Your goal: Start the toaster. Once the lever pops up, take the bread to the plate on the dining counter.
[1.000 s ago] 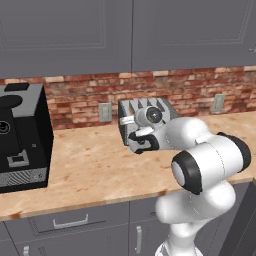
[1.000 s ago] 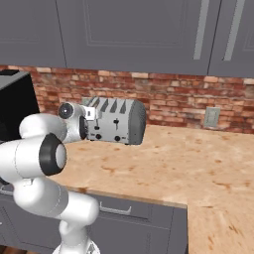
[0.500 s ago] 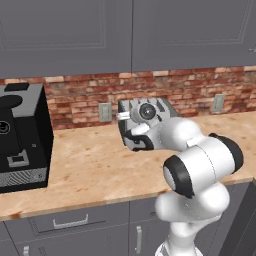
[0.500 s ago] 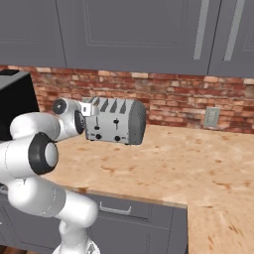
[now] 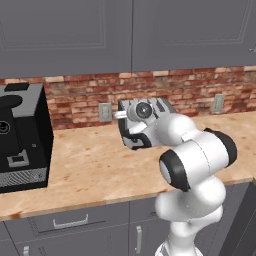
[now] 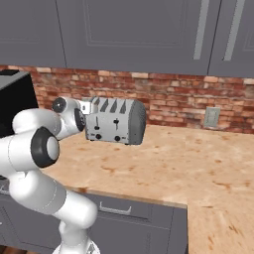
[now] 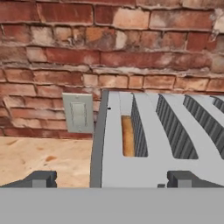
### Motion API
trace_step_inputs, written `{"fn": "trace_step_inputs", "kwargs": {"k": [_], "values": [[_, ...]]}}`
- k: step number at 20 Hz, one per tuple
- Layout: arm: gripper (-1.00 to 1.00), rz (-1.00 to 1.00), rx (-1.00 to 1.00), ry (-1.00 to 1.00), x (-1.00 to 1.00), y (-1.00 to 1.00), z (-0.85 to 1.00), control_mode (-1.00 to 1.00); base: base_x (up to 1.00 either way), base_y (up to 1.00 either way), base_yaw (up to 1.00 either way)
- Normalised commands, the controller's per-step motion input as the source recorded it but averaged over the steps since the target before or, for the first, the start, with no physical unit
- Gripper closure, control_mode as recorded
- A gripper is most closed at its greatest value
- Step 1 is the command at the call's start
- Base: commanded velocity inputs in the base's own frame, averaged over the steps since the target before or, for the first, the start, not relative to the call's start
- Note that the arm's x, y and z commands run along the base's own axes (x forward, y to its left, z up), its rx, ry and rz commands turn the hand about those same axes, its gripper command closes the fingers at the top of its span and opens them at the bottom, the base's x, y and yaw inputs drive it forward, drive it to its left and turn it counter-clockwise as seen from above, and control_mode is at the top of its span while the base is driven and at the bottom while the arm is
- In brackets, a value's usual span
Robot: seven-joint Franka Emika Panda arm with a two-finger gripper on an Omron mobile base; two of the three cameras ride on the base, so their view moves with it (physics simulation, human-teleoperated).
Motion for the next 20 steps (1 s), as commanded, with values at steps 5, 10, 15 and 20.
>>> {"fn": "trace_step_inputs", "kwargs": {"k": [5,10,15,20], "values": [[-1.00,0.04,0.00,0.00,0.05,-0.10,0.00,-1.00,0.00,0.00,0.00],[-1.00,0.00,0.00,0.00,0.05,-0.12,0.00,-1.00,0.00,0.00,0.00],[-1.00,0.00,0.00,0.00,0.08,-0.03,0.02,-1.00,0.00,0.00,0.00],[-1.00,0.00,0.00,0.00,0.09,-0.01,0.05,-1.00,0.00,0.00,0.00]]}}
